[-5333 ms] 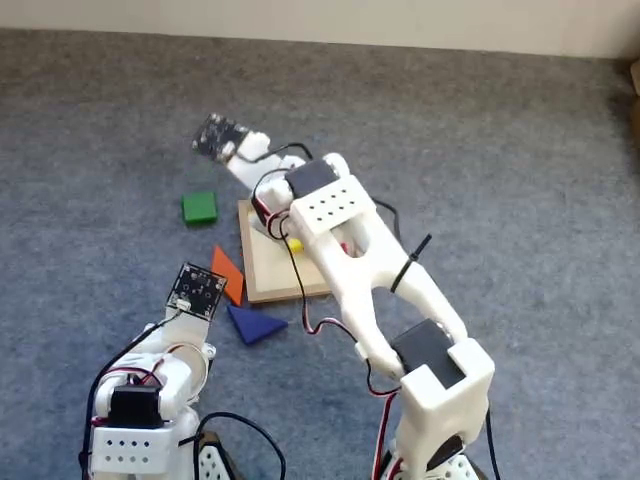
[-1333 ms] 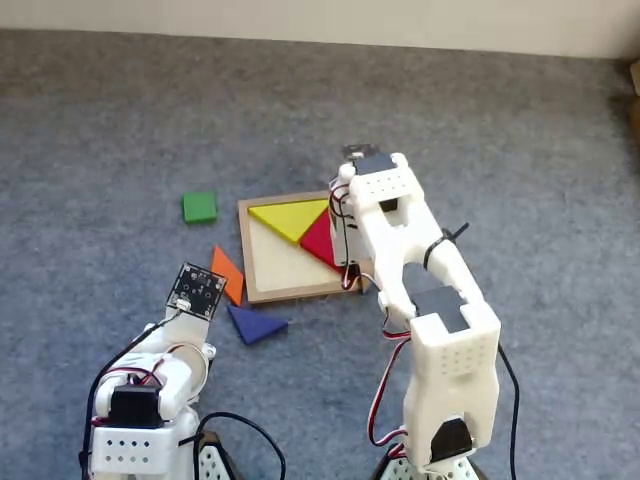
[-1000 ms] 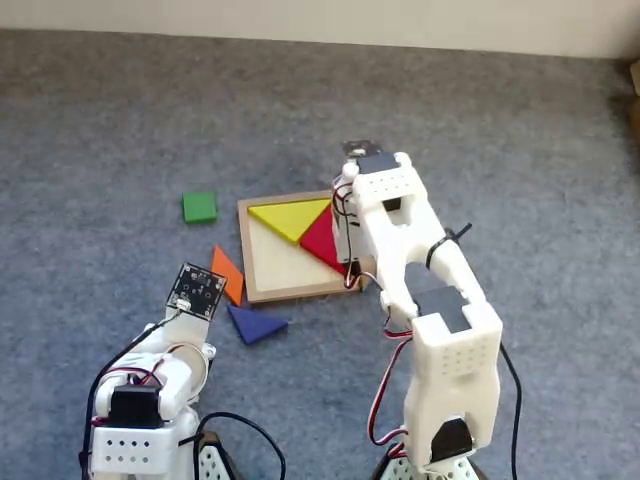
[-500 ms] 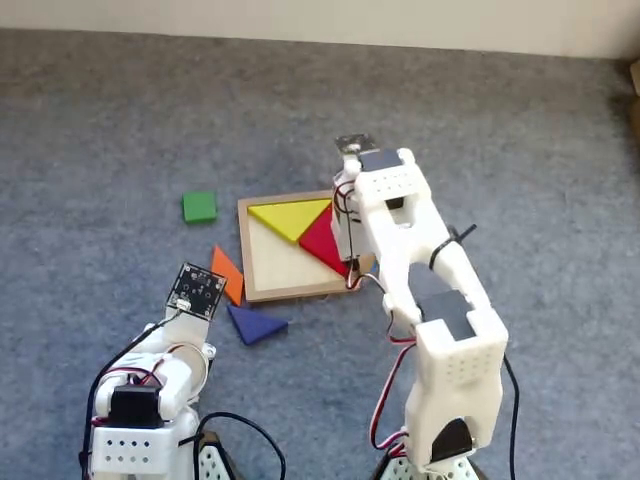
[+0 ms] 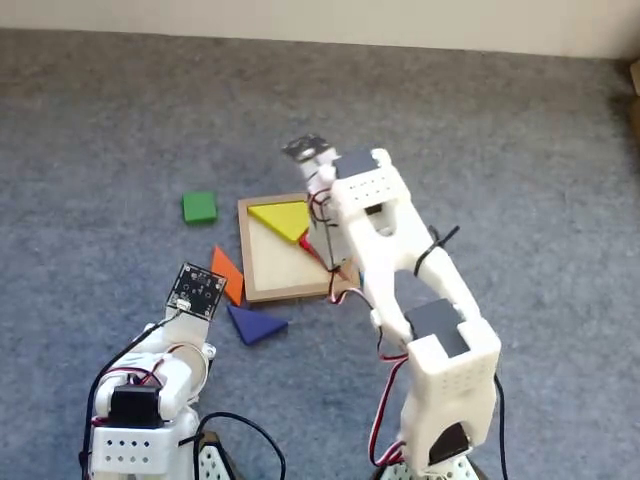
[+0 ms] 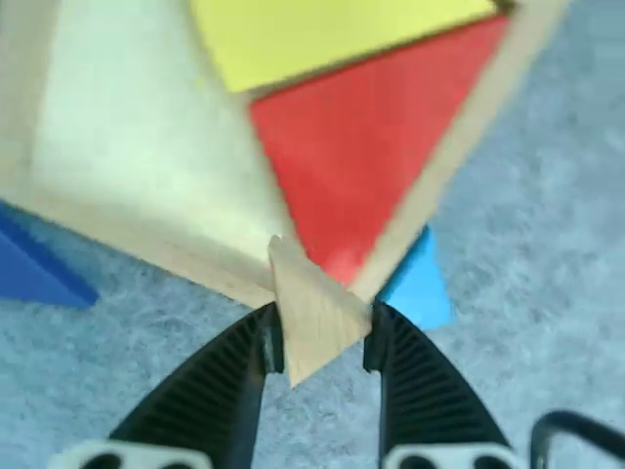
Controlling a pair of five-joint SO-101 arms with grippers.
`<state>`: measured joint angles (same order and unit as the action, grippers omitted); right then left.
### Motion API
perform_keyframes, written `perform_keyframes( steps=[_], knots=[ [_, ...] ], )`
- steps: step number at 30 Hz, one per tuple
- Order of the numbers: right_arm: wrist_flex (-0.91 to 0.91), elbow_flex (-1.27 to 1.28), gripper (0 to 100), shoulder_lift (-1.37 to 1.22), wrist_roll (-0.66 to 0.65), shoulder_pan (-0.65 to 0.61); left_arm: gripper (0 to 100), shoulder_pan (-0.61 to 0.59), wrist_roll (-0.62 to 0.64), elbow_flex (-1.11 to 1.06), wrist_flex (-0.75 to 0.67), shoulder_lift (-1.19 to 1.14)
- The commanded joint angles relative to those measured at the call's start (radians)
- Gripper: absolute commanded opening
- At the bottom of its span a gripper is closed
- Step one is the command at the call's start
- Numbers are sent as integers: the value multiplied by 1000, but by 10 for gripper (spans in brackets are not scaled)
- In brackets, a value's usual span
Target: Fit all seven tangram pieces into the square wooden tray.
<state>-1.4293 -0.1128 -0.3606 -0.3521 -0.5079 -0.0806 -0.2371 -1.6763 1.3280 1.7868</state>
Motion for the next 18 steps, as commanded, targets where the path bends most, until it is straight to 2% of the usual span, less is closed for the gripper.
perform_keyframes(
  steps=[1,9,13,18],
  knots=[
    [-4,-7,84,70,-109,-47,8,-10,-11,-19,6,27],
    [21,-5,84,68,-344,-94,8,-10,-11,-19,6,27],
    [99,-1,84,67,-399,-96,8,-10,-11,-19,6,27],
    [108,-1,87,67,-482,-105,8,-10,-11,-19,6,27]
  ],
)
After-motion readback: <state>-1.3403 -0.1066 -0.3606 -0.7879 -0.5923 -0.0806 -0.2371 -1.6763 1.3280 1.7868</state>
